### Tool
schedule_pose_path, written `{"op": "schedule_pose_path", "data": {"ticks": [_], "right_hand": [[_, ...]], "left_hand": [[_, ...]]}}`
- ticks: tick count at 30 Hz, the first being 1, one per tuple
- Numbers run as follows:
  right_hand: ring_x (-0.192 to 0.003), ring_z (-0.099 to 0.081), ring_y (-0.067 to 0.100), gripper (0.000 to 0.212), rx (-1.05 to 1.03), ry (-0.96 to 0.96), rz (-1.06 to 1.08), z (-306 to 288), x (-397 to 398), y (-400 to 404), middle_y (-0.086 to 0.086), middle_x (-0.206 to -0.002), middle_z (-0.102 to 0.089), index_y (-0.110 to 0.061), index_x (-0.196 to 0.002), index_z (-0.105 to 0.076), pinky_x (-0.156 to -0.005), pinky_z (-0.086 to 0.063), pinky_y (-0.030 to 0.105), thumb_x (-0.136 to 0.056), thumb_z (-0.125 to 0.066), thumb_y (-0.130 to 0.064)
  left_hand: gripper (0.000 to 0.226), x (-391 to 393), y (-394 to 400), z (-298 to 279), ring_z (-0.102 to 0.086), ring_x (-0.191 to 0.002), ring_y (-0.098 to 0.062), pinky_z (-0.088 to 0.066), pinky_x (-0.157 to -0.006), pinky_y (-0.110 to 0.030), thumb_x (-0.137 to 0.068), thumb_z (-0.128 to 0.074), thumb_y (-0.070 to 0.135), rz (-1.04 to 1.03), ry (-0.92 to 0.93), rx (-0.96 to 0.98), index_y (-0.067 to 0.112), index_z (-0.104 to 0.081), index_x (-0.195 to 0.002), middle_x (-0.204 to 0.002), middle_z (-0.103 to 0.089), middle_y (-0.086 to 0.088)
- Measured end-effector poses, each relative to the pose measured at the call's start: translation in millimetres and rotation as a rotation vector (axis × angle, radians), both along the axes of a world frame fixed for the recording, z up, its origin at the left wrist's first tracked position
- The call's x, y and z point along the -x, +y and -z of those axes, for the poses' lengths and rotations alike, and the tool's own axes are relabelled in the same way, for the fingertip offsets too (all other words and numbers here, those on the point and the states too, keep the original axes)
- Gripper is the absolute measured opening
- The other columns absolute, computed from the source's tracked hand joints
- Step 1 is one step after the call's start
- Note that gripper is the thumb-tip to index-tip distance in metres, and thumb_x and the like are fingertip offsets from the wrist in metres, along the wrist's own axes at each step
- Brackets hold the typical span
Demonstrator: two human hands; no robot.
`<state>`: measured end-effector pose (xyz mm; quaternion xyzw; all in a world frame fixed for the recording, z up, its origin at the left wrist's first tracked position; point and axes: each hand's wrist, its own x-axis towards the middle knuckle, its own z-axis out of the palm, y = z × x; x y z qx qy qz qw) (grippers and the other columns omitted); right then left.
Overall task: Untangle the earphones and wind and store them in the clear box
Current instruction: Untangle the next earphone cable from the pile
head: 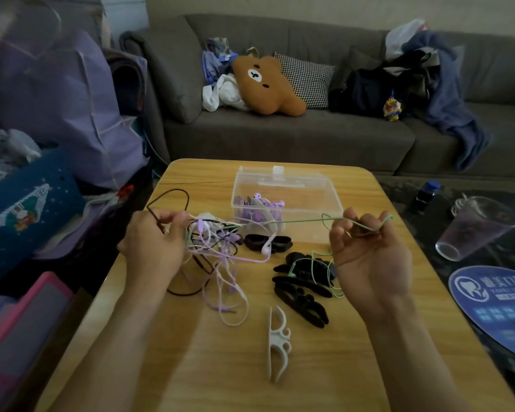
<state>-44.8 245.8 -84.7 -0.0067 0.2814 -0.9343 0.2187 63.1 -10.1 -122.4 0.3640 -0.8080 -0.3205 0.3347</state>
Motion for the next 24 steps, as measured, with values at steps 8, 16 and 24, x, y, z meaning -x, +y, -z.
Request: {"op": "schedule_pose_path", "data": {"ticks": [8,16,24], "right_hand": [[-0.063,-0.055,0.024,0.051,-0.203,0.147,-0.091,3.5,-6.8,-8.9,0.006,-0.063,-0.047,-0.014,-0.065,-0.047,-0.068,-0.055,0.04,-0.103,-0.034,-0.046],[-0.052,-0.026,0.02,0.045,-0.201,0.359,-0.283,12.6,-20.8,-23.7,0.0,-0.052,-0.026,-0.018,-0.055,-0.041,-0.057,-0.032,0.038,-0.088,-0.057,-0.044],[-0.052,-0.027,0.016,0.046,-0.121,0.273,0.015,-2.4,-3.6,2.0,-0.004,-0.052,-0.024,-0.022,-0.052,-0.036,-0.051,-0.039,0.029,-0.098,-0.038,-0.029]], "left_hand": [[0.065,-2.4,6.1,-14.1,-0.052,-0.113,-0.016,-0.046,-0.091,-0.033,-0.078,-0.075,0.047,0.052,-0.109,-0.198,0.025,-0.05,-0.134,-0.14,-0.044,-0.011],[0.053,13.0,104.3,-4.1,-0.046,-0.126,0.002,-0.04,-0.107,-0.028,-0.099,-0.055,0.025,0.843,-0.026,-0.002,0.041,-0.034,-0.145,-0.123,-0.056,0.027],[0.005,15.6,83.8,6.3,-0.056,-0.077,-0.011,-0.036,-0.084,-0.032,-0.093,-0.067,0.025,0.554,-0.084,0.414,0.026,-0.072,-0.093,-0.081,-0.068,0.013]]}}
